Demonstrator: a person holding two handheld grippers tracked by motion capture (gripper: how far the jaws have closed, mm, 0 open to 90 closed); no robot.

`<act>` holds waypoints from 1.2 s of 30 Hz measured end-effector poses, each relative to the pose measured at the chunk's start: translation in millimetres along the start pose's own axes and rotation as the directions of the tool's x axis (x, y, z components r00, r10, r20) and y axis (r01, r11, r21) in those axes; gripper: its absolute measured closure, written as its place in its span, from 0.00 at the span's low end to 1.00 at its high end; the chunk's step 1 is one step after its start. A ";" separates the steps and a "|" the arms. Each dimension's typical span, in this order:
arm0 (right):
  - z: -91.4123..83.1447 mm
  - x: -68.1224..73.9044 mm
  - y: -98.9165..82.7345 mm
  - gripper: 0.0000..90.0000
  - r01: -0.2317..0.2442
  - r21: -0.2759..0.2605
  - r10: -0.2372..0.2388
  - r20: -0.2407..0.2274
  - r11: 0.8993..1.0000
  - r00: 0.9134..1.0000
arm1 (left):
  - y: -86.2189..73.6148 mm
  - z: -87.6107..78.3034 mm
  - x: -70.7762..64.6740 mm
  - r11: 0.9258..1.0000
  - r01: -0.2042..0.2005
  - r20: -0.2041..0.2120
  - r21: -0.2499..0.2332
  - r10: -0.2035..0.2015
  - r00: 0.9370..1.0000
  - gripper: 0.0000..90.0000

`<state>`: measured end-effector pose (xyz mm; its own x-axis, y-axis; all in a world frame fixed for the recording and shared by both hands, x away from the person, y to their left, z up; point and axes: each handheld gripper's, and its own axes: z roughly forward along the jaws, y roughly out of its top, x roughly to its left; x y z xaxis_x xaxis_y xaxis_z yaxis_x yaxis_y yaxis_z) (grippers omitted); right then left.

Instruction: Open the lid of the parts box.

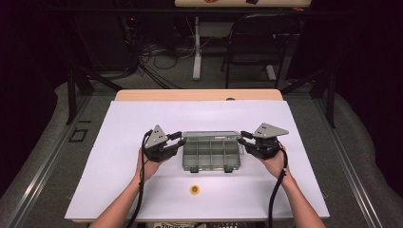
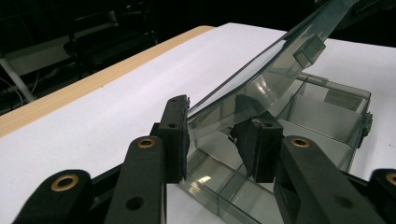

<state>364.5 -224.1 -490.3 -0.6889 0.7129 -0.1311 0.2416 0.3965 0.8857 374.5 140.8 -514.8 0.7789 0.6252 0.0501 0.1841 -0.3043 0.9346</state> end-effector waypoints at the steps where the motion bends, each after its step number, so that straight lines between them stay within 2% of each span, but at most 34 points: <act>1: 0.2 -0.3 0.1 0.77 -0.004 0.000 0.004 -0.002 1.000 1.000 | -0.2 0.1 0.5 1.000 0.004 0.001 -0.007 -0.004 1.000 0.73; 4: 0.8 -2.0 0.8 0.78 -0.013 -0.002 0.013 -0.004 1.000 1.000 | -0.9 0.4 2.9 1.000 0.012 0.011 -0.018 -0.012 1.000 0.74; 9: 2.6 -5.3 2.8 0.79 -0.028 -0.005 0.028 -0.006 1.000 1.000 | 0.1 1.3 4.7 1.000 0.017 0.003 -0.024 -0.017 1.000 0.75; 17: 5.5 -11.3 5.5 0.79 -0.060 -0.009 0.059 -0.020 0.998 0.998 | -0.4 3.0 7.1 1.000 0.018 -0.003 -0.016 -0.018 1.000 0.77; 24: 11.6 -14.7 4.8 0.78 -0.081 -0.008 0.080 -0.021 0.997 0.997 | -1.5 6.5 11.7 0.999 0.041 0.001 -0.031 -0.041 0.999 0.79; 32: 14.7 -18.5 6.4 0.80 -0.093 -0.007 0.093 -0.019 0.996 0.996 | -0.7 11.3 16.2 0.997 0.069 -0.013 -0.040 -0.069 0.998 0.80; 36: 17.3 -20.7 5.0 0.81 -0.105 -0.008 0.105 -0.018 0.994 0.994 | -1.8 12.9 17.4 0.997 0.070 -0.015 -0.036 -0.071 0.997 0.81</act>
<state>391.8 -226.9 -490.8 -0.6720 0.7400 -0.0292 0.3072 0.3143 0.8982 395.4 142.9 -520.2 0.7548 0.6559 -0.0108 0.2163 -0.2334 0.9480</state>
